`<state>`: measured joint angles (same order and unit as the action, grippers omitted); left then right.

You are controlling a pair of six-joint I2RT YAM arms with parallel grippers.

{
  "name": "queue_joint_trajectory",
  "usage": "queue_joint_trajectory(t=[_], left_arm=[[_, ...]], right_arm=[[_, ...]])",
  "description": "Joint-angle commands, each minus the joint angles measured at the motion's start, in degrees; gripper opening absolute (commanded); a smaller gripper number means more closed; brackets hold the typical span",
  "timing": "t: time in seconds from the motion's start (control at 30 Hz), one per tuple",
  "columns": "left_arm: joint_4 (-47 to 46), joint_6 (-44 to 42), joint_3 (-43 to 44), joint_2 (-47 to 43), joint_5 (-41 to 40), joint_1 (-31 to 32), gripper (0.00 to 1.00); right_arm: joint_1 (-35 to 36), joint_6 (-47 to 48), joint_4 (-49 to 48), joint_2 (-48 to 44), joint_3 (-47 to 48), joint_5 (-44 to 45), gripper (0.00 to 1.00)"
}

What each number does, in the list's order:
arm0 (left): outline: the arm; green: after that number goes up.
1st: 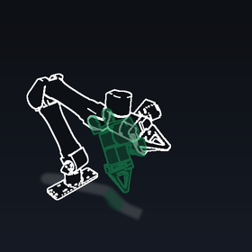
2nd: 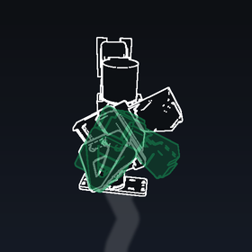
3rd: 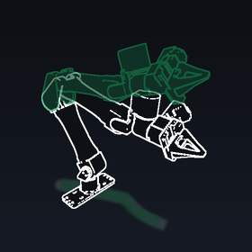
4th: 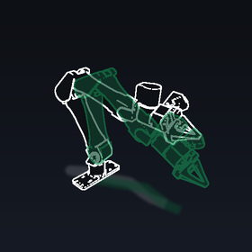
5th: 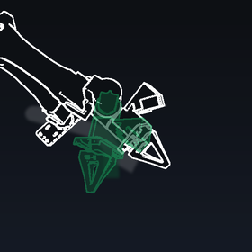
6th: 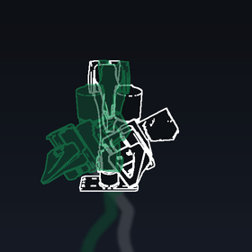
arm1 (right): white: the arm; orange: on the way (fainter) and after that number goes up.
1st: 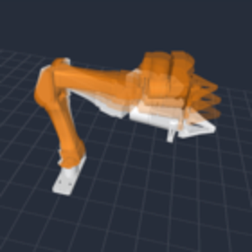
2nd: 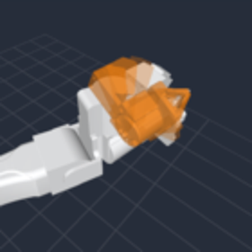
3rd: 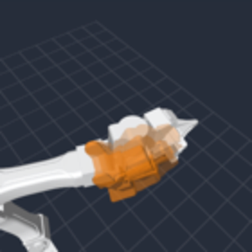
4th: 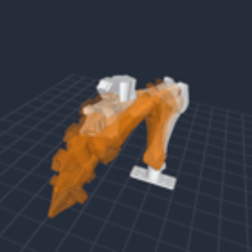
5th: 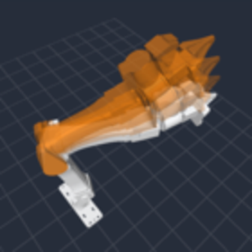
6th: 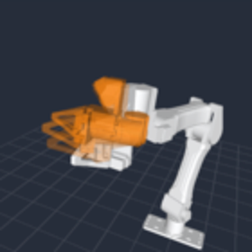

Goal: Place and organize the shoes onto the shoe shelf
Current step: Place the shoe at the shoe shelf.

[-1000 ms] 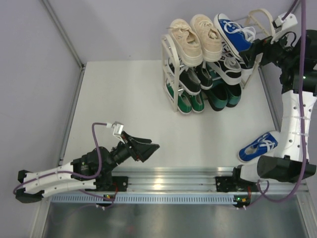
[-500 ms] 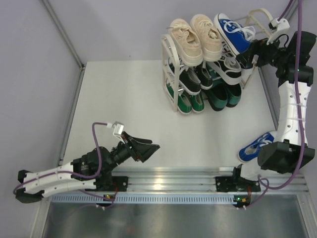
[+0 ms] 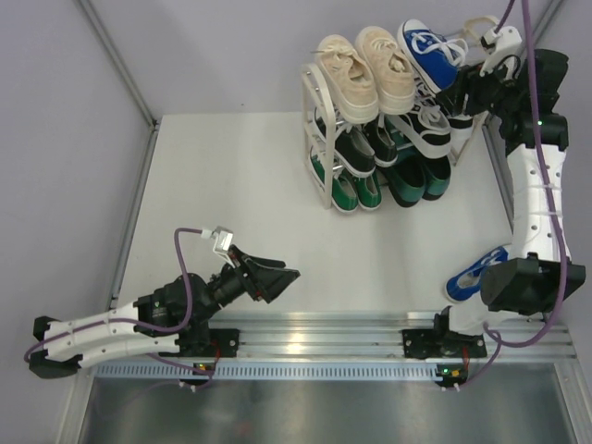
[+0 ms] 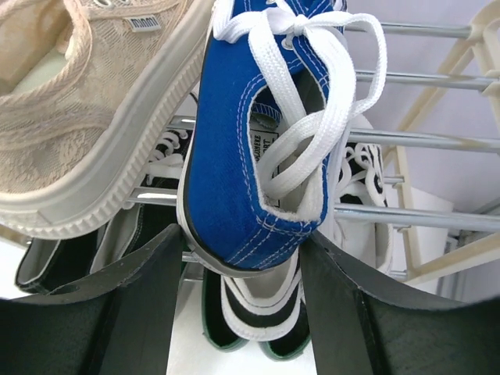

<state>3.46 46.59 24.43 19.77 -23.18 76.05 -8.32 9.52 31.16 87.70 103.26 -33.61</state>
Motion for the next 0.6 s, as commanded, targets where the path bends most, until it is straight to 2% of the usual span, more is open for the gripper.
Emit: queue_joint_trajectory(t=[0.0,0.1,0.27,0.33,0.5,0.57], left_arm=[[-2.94,-0.01,0.53,0.71,0.50,-0.03,0.82],[-2.94,-0.09,0.62,1.06,0.68,-0.03,0.82],[-2.85,-0.09,0.62,0.71,0.94,-0.03,0.82],[-2.94,-0.09,0.54,0.62,0.86,-0.03,0.82],[-3.02,-0.09,0.45,0.80,0.68,-0.03,0.83],[-2.94,-0.09,0.45,0.80,0.68,-0.03,0.82]], right_arm=[[2.95,5.50,-6.63,-2.53,0.63,10.02,0.49],[6.11,8.84,-8.21,-3.15,-1.39,14.95,0.48],[6.47,10.69,-9.18,-3.41,-2.63,17.43,0.49],[6.47,11.92,-9.18,-3.41,-2.89,17.87,0.55],[6.65,15.17,-8.04,-3.24,-3.86,18.40,0.80],[6.65,15.62,-7.95,-3.85,-4.30,17.70,0.85]])
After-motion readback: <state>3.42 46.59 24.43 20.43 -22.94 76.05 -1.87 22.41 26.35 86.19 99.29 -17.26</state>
